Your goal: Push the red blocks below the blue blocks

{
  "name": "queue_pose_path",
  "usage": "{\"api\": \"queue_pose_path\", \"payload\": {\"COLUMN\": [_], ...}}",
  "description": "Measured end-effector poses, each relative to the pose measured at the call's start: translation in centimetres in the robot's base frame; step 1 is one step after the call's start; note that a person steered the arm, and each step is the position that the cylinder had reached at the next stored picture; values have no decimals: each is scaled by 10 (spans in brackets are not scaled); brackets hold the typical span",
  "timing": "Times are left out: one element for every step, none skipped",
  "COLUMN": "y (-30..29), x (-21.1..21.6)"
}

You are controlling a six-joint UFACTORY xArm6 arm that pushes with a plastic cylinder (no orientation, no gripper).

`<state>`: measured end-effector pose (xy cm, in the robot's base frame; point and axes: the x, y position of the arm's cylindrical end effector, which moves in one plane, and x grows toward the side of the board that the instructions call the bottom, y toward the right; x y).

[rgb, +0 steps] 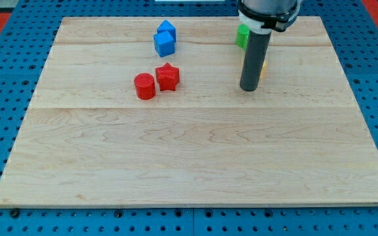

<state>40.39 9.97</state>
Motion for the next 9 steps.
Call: {"api": "queue_pose_path", "payload": {"y": [-39,-97,-133,-152,-152,-147,-165,-196,-234], "x": [2,-6,-26,-54,-46,-10,21,34,18]}}
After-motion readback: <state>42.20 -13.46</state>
